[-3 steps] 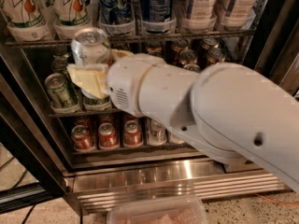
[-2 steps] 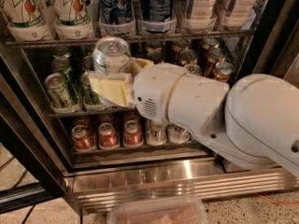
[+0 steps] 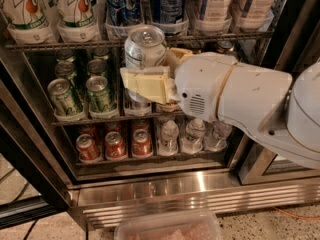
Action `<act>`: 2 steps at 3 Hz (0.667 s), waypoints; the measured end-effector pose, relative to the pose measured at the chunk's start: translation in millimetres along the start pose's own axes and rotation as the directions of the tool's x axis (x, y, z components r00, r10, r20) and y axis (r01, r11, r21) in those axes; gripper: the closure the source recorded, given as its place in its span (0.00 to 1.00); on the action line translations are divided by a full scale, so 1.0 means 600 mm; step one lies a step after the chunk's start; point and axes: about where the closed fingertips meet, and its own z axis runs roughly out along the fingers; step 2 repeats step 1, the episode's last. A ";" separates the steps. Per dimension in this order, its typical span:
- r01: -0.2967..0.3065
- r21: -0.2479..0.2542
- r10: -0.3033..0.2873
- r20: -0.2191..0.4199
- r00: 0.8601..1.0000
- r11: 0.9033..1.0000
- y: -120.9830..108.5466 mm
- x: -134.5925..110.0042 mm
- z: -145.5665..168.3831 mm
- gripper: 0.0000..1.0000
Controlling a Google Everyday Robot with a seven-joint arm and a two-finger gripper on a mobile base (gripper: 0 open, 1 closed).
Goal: Pick 7up can from top shelf of fridge
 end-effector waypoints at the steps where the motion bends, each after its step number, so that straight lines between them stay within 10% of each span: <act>1: 0.000 0.000 0.000 0.000 1.000 1.000 0.000 0.000 0.000 1.00; 2: 0.000 0.000 0.000 0.000 1.000 1.000 0.000 0.000 0.000 1.00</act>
Offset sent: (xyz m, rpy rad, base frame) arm 0.0000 0.0000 0.0000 0.0000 0.0000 0.0000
